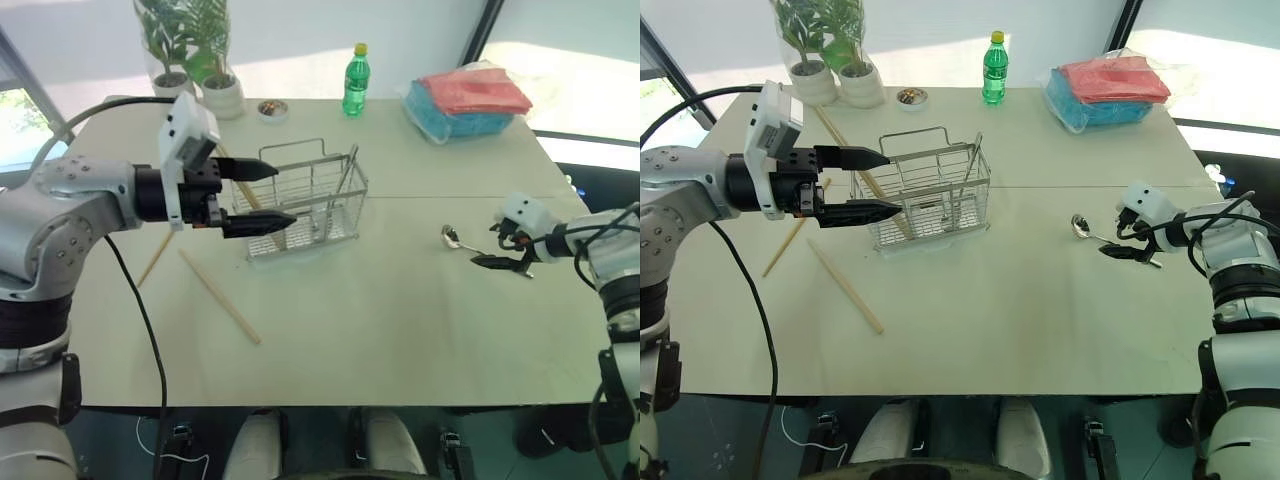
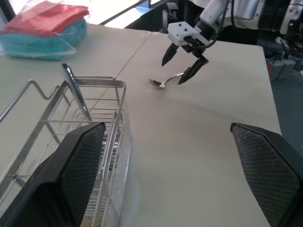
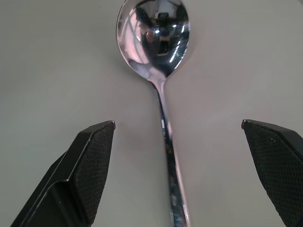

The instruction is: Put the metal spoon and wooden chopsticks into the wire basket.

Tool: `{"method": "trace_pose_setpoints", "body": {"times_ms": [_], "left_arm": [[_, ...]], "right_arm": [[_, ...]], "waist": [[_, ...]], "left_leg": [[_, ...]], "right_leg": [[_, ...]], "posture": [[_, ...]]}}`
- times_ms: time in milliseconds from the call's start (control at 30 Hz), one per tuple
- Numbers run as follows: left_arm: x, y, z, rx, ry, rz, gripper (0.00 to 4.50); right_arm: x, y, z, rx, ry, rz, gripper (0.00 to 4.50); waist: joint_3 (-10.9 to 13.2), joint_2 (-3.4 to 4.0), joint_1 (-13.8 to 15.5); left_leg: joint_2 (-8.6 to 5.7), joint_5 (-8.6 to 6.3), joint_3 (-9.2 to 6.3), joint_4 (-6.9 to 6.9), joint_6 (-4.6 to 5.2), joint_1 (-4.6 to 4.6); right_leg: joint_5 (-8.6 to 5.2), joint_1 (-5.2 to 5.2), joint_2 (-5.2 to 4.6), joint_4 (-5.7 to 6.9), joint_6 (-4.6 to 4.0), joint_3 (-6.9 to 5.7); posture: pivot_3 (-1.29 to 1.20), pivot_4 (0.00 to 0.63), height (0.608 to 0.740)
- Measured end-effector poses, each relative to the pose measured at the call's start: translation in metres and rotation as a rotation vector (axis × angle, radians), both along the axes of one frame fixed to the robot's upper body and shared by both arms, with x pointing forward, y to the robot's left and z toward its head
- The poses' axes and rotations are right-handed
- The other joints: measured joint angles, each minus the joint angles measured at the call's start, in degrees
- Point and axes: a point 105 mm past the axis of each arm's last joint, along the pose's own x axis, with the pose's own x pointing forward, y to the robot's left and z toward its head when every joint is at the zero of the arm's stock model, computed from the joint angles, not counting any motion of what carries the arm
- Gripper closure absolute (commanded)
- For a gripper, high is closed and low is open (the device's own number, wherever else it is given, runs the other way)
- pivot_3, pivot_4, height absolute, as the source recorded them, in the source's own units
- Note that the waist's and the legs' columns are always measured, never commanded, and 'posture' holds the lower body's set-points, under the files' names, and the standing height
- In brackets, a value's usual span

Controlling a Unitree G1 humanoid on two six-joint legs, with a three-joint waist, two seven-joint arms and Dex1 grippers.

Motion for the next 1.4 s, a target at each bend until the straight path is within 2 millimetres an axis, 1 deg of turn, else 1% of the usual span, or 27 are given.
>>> {"method": "trace_pose_setpoints", "body": {"times_ms": [233,267,333,367,433,500,533,567,1000,1033,1100,1133,1167,1233,1300,1333,1400], "left_arm": [[-0.012,0.002,-0.01,0.084,0.07,-0.066,0.0],[-0.013,0.002,-0.011,0.086,0.073,-0.074,0.0],[-0.013,0.002,-0.011,0.088,0.07,-0.074,0.0],[-0.012,0.002,-0.011,0.088,0.067,-0.072,0.0],[-0.011,0.0,-0.01,0.082,0.062,-0.067,0.0],[-0.01,0.0,-0.008,0.081,0.055,-0.066,0.0],[-0.009,-0.001,-0.006,0.08,0.05,-0.064,0.0],[-0.009,-0.001,-0.005,0.079,0.047,-0.062,0.0],[-0.003,0.002,-0.003,0.062,0.048,-0.037,0.0],[-0.001,0.003,-0.002,0.06,0.04,-0.029,0.0],[0.003,0.007,-0.002,0.057,0.031,-0.003,0.0],[0.005,0.009,-0.001,0.054,0.026,0.013,0.0],[0.006,0.011,0.0,0.049,0.018,0.026,0.0],[0.008,0.013,0.001,0.041,0.007,0.047,0.0],[0.009,0.017,0.005,0.022,-0.009,0.076,0.0],[0.009,0.019,0.007,0.014,-0.016,0.088,0.0],[0.011,0.024,0.009,-0.001,-0.026,0.117,0.0]], "right_arm": [[0.0,0.003,-0.003,0.033,0.019,-0.018,0.06],[0.0,0.003,-0.003,0.038,0.02,-0.02,0.29],[0.0,0.005,-0.004,0.051,0.028,-0.019,0.88],[0.0,0.007,-0.006,0.059,0.034,-0.016,1.46],[-0.001,0.011,-0.008,0.085,0.049,-0.007,2.39],[-0.001,0.013,-0.009,0.097,0.05,-0.01,3.47],[0.0,0.015,-0.009,0.103,0.052,-0.009,4.08],[0.0,0.016,-0.01,0.107,0.052,-0.009,4.46],[-0.002,0.016,-0.01,0.126,0.039,-0.015,4.46],[-0.004,0.018,-0.01,0.134,0.021,-0.006,4.46],[-0.007,0.029,-0.008,0.188,-0.006,0.026,4.46],[-0.006,0.037,-0.003,0.239,-0.029,0.035,4.46],[-0.005,0.048,0.006,0.307,-0.065,0.043,4.46],[-0.001,0.065,0.032,0.406,-0.15,0.053,4.46],[0.001,0.071,0.063,0.47,-0.25,0.038,4.46],[0.0,0.072,0.075,0.488,-0.289,0.031,4.46],[-0.004,0.076,0.092,0.518,-0.339,0.025,4.46]], "waist": [[0.0,-0.02,-0.1],[0.0,-0.02,-0.1],[0.0,-0.04,-0.2],[0.0,-0.05,-0.2],[-0.1,-0.09,-0.3],[-0.1,-0.09,-0.3],[-0.1,-0.1,-0.3],[-0.1,-0.1,-0.3],[-0.1,-0.13,-0.1],[-0.1,-0.13,-0.1],[0.0,-0.08,-0.1],[0.0,-0.02,-0.2],[0.0,0.02,-0.3],[0.1,0.1,-0.2],[0.1,0.11,0.2],[0.1,0.07,0.4],[0.0,0.06,0.7]], "left_leg": [[0.04,0.01,-0.06,0.0,-0.02,0.08],[0.04,0.02,-0.07,0.0,-0.03,0.08],[0.06,0.02,-0.08,0.0,-0.03,0.09],[0.07,0.02,-0.07,0.0,-0.03,0.11],[0.08,0.03,-0.09,0.02,-0.04,0.16],[0.08,0.03,-0.1,0.03,-0.06,0.17],[0.08,0.03,-0.11,0.03,-0.06,0.17],[0.08,0.03,-0.11,0.03,-0.06,0.18],[0.08,0.03,-0.12,0.02,-0.06,0.18],[0.08,0.03,-0.12,0.01,-0.06,0.17],[0.08,0.04,-0.12,0.01,-0.06,0.16],[0.09,0.04,-0.11,0.0,-0.06,0.14],[0.09,0.04,-0.1,0.01,-0.07,0.14],[0.09,0.05,-0.12,0.01,-0.08,0.15],[0.1,0.05,-0.19,0.0,-0.08,0.15],[0.09,0.05,-0.21,0.0,-0.08,0.14],[0.08,0.05,-0.22,0.01,-0.08,0.12]], "right_leg": [[0.0,0.06,0.07,0.02,0.0,0.01],[0.0,0.06,0.09,0.02,0.0,0.02],[0.0,0.07,0.13,0.03,0.0,0.06],[0.0,0.08,0.16,0.03,0.0,0.1],[0.01,0.12,0.35,0.03,-0.01,0.34],[0.02,0.12,0.38,0.06,-0.02,0.39],[0.02,0.12,0.39,0.06,-0.02,0.4],[0.02,0.13,0.39,0.06,-0.02,0.41],[0.02,0.13,0.4,0.07,-0.02,0.42],[0.02,0.12,0.4,0.07,-0.02,0.42],[0.03,0.09,0.4,0.1,0.0,0.43],[0.04,0.03,0.4,0.15,0.01,0.45],[0.08,-0.02,0.4,0.22,0.08,0.48],[0.12,-0.04,0.4,0.3,0.16,0.47],[0.12,-0.02,0.42,0.3,0.16,0.44],[0.12,0.01,0.42,0.28,0.16,0.42],[0.12,0.05,0.41,0.2,0.15,0.41]], "posture": [[0.0,0.15,0.717],[0.0,0.15,0.717],[0.0,0.15,0.717],[0.0,0.15,0.717],[0.0,0.15,0.717],[0.0,0.15,0.717],[0.0,0.15,0.717],[0.0,0.15,0.717],[0.0,0.15,0.717],[0.0,0.15,0.717],[0.0,0.15,0.717],[0.0,0.15,0.717],[0.0,0.15,0.717],[0.0,0.15,0.717],[0.0,0.15,0.717],[0.0,0.15,0.717],[0.0,0.15,0.717]]}}
